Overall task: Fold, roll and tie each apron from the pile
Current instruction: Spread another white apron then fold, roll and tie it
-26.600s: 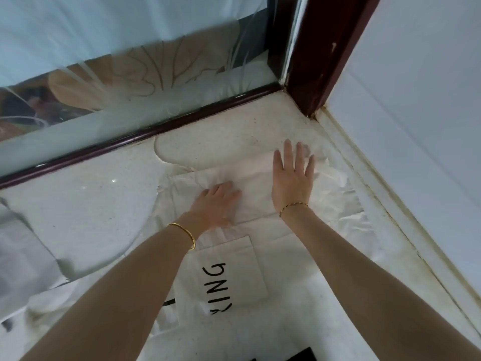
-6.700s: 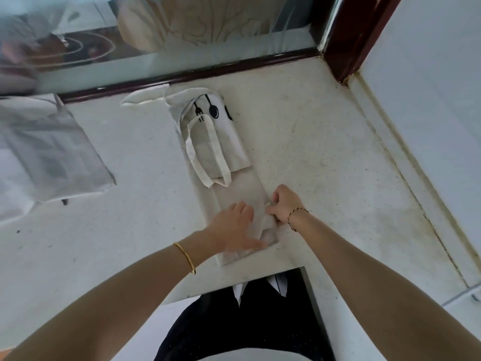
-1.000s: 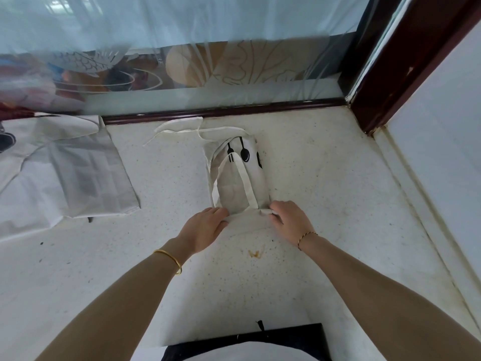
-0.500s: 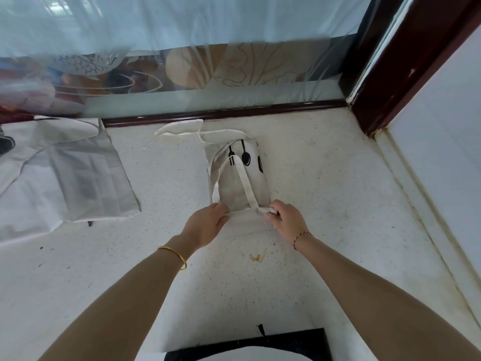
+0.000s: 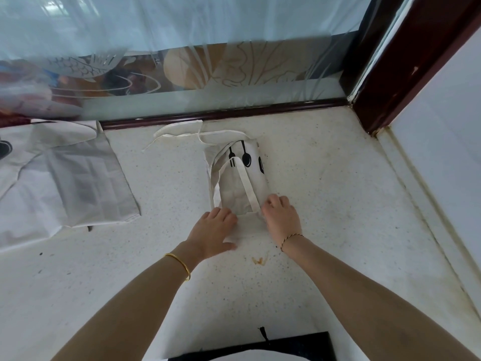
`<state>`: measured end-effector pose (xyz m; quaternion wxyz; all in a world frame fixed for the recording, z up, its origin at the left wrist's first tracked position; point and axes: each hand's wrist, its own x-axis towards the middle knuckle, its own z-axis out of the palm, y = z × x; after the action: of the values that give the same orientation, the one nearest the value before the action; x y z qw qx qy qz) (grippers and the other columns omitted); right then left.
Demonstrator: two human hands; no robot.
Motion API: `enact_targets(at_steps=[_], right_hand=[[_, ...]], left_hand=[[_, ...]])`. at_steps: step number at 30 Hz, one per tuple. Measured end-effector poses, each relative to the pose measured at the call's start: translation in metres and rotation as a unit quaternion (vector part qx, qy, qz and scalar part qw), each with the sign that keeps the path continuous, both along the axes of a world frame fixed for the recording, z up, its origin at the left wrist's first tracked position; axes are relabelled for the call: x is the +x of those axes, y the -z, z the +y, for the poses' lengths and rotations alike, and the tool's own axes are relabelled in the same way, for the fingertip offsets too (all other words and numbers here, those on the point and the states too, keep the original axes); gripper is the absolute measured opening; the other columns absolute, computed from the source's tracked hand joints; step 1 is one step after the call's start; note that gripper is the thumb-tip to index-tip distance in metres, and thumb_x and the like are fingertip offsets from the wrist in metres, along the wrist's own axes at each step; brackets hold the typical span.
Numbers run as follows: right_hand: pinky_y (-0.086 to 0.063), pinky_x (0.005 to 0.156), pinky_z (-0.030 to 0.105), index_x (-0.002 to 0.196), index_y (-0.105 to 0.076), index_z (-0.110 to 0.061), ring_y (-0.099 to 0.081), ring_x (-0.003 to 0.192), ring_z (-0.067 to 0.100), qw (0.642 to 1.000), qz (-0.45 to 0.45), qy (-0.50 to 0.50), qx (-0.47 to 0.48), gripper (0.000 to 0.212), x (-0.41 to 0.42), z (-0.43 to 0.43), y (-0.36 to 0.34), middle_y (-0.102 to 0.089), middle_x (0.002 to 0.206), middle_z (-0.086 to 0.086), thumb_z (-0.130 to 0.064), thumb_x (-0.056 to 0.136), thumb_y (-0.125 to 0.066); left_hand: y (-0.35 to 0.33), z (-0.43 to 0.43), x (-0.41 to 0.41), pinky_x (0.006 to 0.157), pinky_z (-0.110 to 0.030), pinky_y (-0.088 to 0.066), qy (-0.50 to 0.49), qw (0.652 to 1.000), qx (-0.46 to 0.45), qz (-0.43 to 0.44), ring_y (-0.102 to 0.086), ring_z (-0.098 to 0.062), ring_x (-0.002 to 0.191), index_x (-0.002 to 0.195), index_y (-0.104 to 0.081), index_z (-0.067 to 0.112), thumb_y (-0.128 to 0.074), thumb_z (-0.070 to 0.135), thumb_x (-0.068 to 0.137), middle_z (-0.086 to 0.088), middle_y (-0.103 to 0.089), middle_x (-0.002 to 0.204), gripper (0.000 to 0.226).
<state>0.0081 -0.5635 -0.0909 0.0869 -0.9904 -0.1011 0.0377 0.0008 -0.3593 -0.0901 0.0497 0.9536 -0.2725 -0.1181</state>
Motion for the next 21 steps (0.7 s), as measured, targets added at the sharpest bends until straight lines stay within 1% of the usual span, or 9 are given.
enact_targets(at_steps=[2,4,5,7,9,12,14,18,21], right_hand=[[-0.050,0.076,0.037,0.095,-0.061,-0.008,-0.051,0.097,0.028,0.997,0.022,-0.069,0.004,0.026,-0.001,-0.003,0.000,-0.053,0.105,0.008,-0.023,0.077,-0.073],[-0.042,0.089,0.035,0.110,-0.054,-0.010,-0.044,0.109,0.025,0.992,0.070,-0.100,0.014,0.045,-0.004,-0.009,-0.001,-0.049,0.116,0.005,-0.044,0.083,-0.062],[-0.039,0.091,0.034,0.114,-0.052,-0.011,-0.043,0.112,0.025,0.992,0.069,-0.107,0.005,0.049,-0.004,-0.012,0.000,-0.047,0.119,0.004,-0.046,0.081,-0.061],[-0.038,0.088,0.031,0.117,-0.051,-0.013,-0.045,0.112,0.024,0.992,0.059,-0.109,0.012,0.040,-0.003,-0.014,0.000,-0.050,0.119,0.004,-0.032,0.083,-0.060],[-0.041,0.077,0.028,0.113,-0.053,-0.013,-0.056,0.098,0.023,0.993,0.066,-0.079,0.056,0.026,0.001,-0.015,-0.005,-0.059,0.106,0.005,-0.020,0.088,-0.055],[-0.046,0.066,0.028,0.109,-0.051,-0.014,-0.059,0.075,0.019,0.991,0.104,-0.043,0.079,0.021,0.008,-0.020,-0.014,-0.063,0.088,0.003,-0.027,0.093,-0.053],[-0.046,0.068,0.027,0.110,-0.050,-0.014,-0.056,0.077,0.016,0.985,0.133,-0.019,0.112,0.024,0.010,-0.023,-0.016,-0.060,0.091,0.000,-0.030,0.093,-0.055],[-0.042,0.071,0.025,0.114,-0.052,-0.011,-0.051,0.083,0.013,0.976,0.162,0.020,0.144,0.027,0.009,-0.019,-0.009,-0.049,0.097,-0.002,-0.029,0.094,-0.054],[-0.050,0.071,0.031,0.111,-0.049,-0.010,-0.057,0.082,0.021,0.977,0.171,0.029,0.121,0.024,0.007,-0.010,-0.006,-0.051,0.100,0.007,-0.028,0.096,-0.050]], left_hand=[[-0.002,-0.001,0.006,0.096,-0.033,-0.043,0.008,1.000,-0.009,0.004,-0.046,-0.021,0.110,0.121,-0.048,0.017,-0.064,0.045,0.081,0.001,-0.047,0.125,0.051],[-0.007,0.000,0.009,0.089,-0.031,-0.046,0.019,1.000,-0.022,0.001,-0.049,-0.020,0.103,0.116,-0.051,0.015,-0.057,0.036,0.086,0.000,-0.052,0.118,0.037],[-0.008,0.001,0.011,0.086,-0.031,-0.047,0.017,0.999,-0.041,0.003,-0.050,-0.020,0.098,0.113,-0.053,0.015,-0.055,0.032,0.088,0.000,-0.054,0.114,0.031],[-0.011,0.005,0.011,0.080,-0.033,-0.050,-0.018,0.996,-0.087,0.025,-0.054,-0.019,0.088,0.105,-0.057,0.015,-0.053,0.028,0.089,0.001,-0.059,0.103,0.021],[-0.015,0.006,0.011,0.076,-0.033,-0.050,-0.077,0.987,-0.129,0.064,-0.057,-0.018,0.080,0.101,-0.058,0.015,-0.052,0.028,0.091,0.001,-0.062,0.093,0.017],[-0.019,0.008,0.011,0.074,-0.027,-0.051,-0.187,0.948,-0.192,0.171,-0.060,-0.016,0.082,0.103,-0.057,0.016,-0.054,0.032,0.092,0.001,-0.063,0.092,0.020],[-0.014,0.010,0.008,0.068,-0.022,-0.047,-0.224,0.928,-0.217,0.201,-0.057,-0.014,0.081,0.099,-0.054,0.017,-0.057,0.031,0.091,0.002,-0.059,0.090,0.016],[-0.002,0.012,0.002,0.062,-0.017,-0.038,-0.258,0.923,-0.224,0.179,-0.052,-0.016,0.079,0.091,-0.049,0.019,-0.056,0.031,0.090,0.003,-0.047,0.089,0.014],[-0.003,0.006,-0.002,0.071,-0.027,-0.046,-0.273,0.932,-0.197,0.129,-0.052,-0.019,0.083,0.099,-0.047,0.012,-0.053,0.029,0.092,0.001,-0.045,0.097,0.019]])
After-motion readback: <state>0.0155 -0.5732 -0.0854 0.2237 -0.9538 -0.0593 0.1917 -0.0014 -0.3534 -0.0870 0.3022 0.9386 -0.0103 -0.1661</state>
